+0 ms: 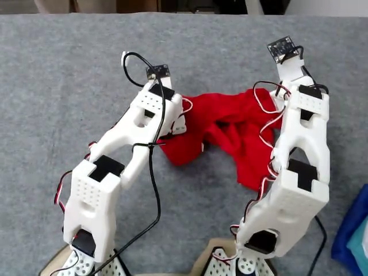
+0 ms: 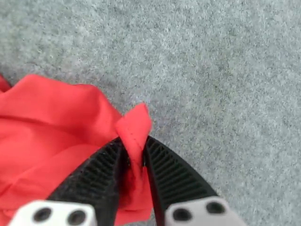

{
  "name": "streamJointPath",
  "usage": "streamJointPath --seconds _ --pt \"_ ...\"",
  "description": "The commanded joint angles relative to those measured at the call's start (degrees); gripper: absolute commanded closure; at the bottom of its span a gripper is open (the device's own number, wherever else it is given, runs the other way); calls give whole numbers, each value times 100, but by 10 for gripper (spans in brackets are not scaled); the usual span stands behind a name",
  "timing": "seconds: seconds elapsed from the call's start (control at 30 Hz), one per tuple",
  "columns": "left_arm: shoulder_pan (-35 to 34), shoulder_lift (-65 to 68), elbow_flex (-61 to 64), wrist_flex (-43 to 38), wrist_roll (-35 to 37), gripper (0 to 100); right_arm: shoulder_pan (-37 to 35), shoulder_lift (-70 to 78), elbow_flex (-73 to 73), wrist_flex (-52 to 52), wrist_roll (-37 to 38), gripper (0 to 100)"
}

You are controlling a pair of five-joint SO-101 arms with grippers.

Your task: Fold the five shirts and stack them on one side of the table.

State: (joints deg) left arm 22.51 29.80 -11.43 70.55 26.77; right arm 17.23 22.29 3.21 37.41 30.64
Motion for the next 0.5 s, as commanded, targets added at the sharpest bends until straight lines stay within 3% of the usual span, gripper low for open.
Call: streamJointPath --seconds 0.0,0.3,0.47 --pt "26 -66 -281 9 53 980 -75 -40 -180 0 53 991" --pt "-352 -66 -448 18 264 980 -75 -40 -180 0 53 991" --pt "-695 -66 -1415 378 -62 980 -101 -66 -171 35 18 991"
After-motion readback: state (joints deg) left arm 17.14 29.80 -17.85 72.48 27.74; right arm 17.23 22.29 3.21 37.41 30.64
